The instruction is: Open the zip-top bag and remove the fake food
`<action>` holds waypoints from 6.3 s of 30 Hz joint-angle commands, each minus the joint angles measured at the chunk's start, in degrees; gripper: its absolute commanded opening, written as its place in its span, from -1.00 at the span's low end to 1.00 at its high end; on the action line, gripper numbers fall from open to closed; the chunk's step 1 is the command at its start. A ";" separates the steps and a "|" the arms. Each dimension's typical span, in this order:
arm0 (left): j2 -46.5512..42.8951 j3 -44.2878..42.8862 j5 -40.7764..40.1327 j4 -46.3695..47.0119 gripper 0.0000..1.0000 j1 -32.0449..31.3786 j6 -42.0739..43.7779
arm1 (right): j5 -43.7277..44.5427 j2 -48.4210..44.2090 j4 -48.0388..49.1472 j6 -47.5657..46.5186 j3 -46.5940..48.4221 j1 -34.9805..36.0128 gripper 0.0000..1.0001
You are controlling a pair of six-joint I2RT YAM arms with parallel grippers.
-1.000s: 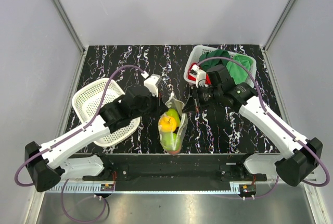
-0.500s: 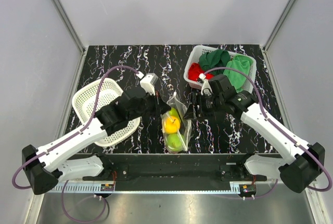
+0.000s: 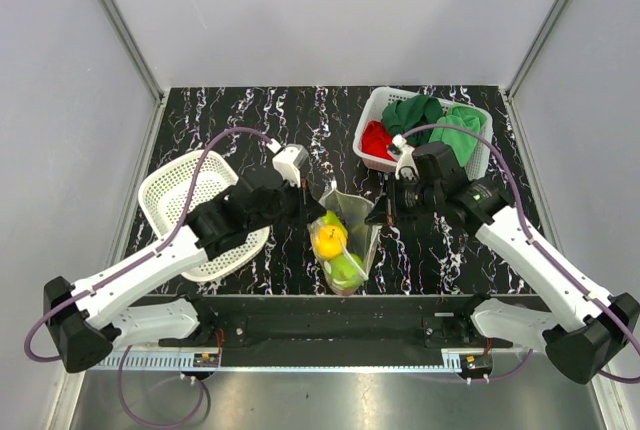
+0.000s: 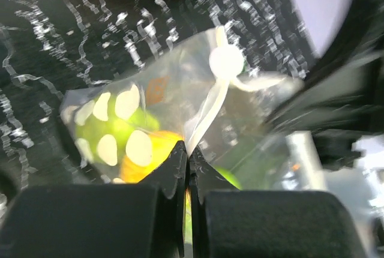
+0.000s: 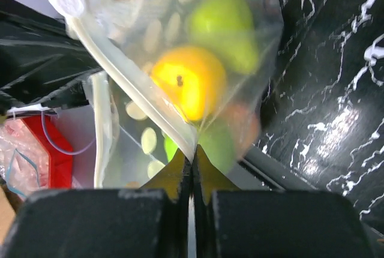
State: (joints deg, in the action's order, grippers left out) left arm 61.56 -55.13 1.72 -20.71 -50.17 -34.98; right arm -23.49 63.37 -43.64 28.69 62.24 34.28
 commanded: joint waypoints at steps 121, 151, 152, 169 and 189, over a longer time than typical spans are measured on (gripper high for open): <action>-6.71 3.02 -20.43 8.79 -1.00 -23.83 3.78 | -1.91 -7.92 3.56 -4.69 -7.83 0.08 -1.00; -19.28 12.94 -39.88 -21.31 -1.00 9.46 -8.62 | -3.85 -13.19 3.56 -4.34 -12.05 0.00 -1.00; -19.37 13.38 -39.95 -19.82 -1.00 10.00 -8.61 | -3.76 -13.01 3.39 -4.34 -12.14 0.08 -1.00; -13.22 20.33 -29.42 -14.62 0.70 15.63 -8.63 | -4.29 -11.34 3.21 -6.36 -10.82 0.08 -1.00; -3.22 -0.57 -15.95 7.70 0.47 -17.13 8.68 | -6.57 -9.67 2.33 -7.77 -10.21 0.08 -1.00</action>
State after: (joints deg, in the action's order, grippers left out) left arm 49.67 -48.80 -10.72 -21.52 -60.66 -34.15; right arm -28.25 54.06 -41.80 22.41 50.43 34.17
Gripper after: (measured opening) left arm 0.776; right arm 0.010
